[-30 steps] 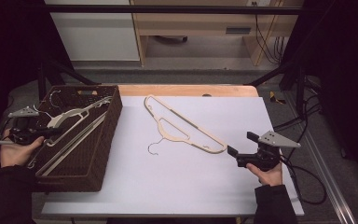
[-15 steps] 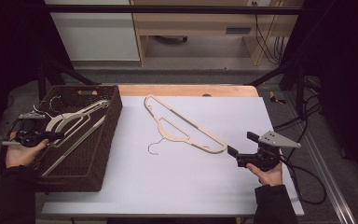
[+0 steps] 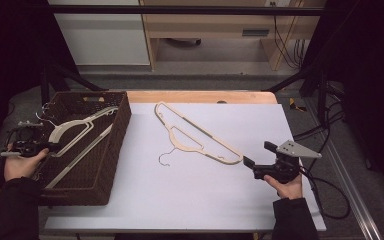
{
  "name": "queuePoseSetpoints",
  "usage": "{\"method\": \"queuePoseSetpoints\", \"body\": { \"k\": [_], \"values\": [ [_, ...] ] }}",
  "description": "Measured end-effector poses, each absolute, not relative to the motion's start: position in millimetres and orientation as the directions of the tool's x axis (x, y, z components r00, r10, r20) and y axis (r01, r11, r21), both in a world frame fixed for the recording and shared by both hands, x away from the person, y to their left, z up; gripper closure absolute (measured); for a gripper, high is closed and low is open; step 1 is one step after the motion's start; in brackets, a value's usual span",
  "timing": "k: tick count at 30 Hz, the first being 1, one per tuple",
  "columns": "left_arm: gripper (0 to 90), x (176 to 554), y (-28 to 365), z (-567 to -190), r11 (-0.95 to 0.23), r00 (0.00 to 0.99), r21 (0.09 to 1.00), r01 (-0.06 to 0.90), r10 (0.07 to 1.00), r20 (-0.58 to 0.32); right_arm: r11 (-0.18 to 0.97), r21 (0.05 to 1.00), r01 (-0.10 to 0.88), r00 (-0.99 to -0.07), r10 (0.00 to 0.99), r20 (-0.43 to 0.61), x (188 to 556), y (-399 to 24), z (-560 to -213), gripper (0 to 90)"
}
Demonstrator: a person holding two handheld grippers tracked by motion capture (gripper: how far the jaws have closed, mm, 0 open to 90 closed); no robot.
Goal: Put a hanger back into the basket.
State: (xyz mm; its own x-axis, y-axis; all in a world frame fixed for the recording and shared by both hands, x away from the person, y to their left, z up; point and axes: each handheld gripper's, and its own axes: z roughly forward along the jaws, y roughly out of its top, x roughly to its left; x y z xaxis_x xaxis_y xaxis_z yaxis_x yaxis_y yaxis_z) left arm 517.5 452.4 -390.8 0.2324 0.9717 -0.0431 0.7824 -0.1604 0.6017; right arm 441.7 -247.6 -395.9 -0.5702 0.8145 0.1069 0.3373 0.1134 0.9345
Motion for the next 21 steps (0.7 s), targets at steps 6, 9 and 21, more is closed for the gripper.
{"method": "queuePoseSetpoints", "body": {
  "k": [6, 9, 21],
  "values": [
    [66.7, 519, 453, -395, -0.14, 0.195, 0.579, 0.803, 0.98, -0.033, 0.116, 0.936, 0.334, -0.574, 0.812, 0.105, 442, -248, -396, 4.7],
    [63.0, 520, 454, -396, -0.127, 0.17, 0.572, 0.81, 0.985, -0.022, 0.114, 0.936, 0.333, -0.572, 0.814, 0.104, 442, -248, -396, 4.7],
    [51.1, 511, 456, -384, -0.088, 0.144, 0.637, 0.765, 0.989, -0.036, 0.113, 0.937, 0.33, -0.569, 0.816, 0.102, 441, -249, -395, 4.7]
  ]
}}
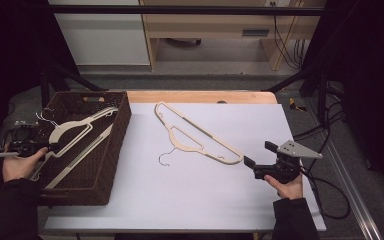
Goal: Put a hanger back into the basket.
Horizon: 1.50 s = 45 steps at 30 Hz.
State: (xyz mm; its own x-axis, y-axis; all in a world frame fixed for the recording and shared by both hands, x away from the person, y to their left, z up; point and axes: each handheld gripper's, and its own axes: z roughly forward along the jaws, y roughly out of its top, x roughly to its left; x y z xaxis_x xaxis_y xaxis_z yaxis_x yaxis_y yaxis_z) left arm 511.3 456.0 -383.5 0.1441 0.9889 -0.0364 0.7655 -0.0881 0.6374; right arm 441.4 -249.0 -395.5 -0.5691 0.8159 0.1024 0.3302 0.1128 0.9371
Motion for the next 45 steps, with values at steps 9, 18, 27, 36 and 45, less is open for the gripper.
{"method": "queuePoseSetpoints", "body": {
  "k": [9, 18, 27, 36, 45],
  "values": [
    [36.9, 493, 436, -356, -0.076, 0.221, 0.807, 0.586, 0.973, -0.069, 0.105, 0.939, 0.328, -0.563, 0.819, 0.106, 441, -251, -395, 4.7],
    [19.5, 476, 400, -331, -0.086, 0.357, 0.907, 0.412, 0.931, -0.073, 0.098, 0.939, 0.328, -0.562, 0.82, 0.11, 441, -251, -395, 4.6],
    [12.7, 462, 364, -320, -0.073, 0.463, 0.948, 0.309, 0.882, -0.083, 0.095, 0.944, 0.317, -0.567, 0.816, 0.108, 440, -253, -394, 4.5],
    [10.8, 453, 315, -322, -0.094, 0.549, 0.961, 0.261, 0.833, -0.067, 0.085, 0.945, 0.316, -0.565, 0.817, 0.115, 440, -252, -393, 4.5],
    [11.0, 451, 275, -325, -0.126, 0.614, 0.966, 0.225, 0.788, -0.041, 0.089, 0.946, 0.312, -0.573, 0.812, 0.113, 440, -252, -393, 4.7]
  ]
}}
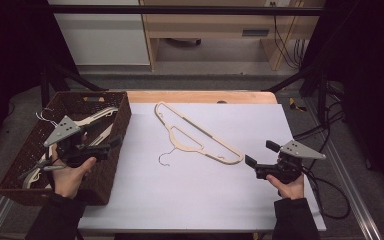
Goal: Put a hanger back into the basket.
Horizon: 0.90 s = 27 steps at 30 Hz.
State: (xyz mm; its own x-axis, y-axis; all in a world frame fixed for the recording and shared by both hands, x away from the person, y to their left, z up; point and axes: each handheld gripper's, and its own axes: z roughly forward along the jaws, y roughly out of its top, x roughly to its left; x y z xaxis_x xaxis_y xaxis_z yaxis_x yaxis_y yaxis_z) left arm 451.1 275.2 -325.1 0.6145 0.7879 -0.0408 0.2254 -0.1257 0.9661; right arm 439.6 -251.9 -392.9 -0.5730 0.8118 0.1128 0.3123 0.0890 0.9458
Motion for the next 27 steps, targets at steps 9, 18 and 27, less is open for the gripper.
{"method": "queuePoseSetpoints", "body": {
  "k": [9, 18, 27],
  "values": [
    [11.8, 459, 237, -333, -0.178, 0.653, 0.956, 0.234, 0.757, -0.019, 0.092, 0.945, 0.315, -0.576, 0.81, 0.114, 440, -250, -393, 4.9],
    [12.4, 472, 201, -347, -0.232, 0.688, 0.938, 0.257, 0.726, -0.009, 0.098, 0.946, 0.31, -0.585, 0.804, 0.108, 439, -249, -394, 5.1],
    [16.1, 499, 180, -377, -0.266, 0.671, 0.902, 0.339, 0.741, -0.034, 0.106, 0.946, 0.307, -0.596, 0.796, 0.104, 440, -247, -395, 5.2]
  ]
}}
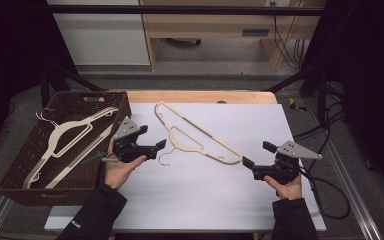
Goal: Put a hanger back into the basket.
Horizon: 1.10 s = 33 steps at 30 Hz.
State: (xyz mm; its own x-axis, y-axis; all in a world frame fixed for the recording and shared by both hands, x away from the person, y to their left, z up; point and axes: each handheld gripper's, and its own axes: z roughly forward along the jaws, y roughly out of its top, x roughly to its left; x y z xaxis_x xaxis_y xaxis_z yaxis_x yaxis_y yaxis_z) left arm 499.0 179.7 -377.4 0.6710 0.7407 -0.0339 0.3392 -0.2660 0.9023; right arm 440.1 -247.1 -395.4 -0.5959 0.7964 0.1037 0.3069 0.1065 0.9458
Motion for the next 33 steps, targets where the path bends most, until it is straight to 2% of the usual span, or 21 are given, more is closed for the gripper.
{"method": "queuePoseSetpoints", "body": {
  "k": [20, 33],
  "values": [
    [31.3, 538, 144, -442, -0.391, 0.678, 0.795, 0.464, 0.735, -0.034, 0.103, 0.945, 0.309, -0.597, 0.795, 0.108, 440, -247, -394, 5.3],
    [53.1, 552, 138, -465, -0.445, 0.668, 0.742, 0.502, 0.744, -0.006, 0.098, 0.946, 0.308, -0.596, 0.795, 0.112, 440, -246, -395, 5.2]
  ]
}}
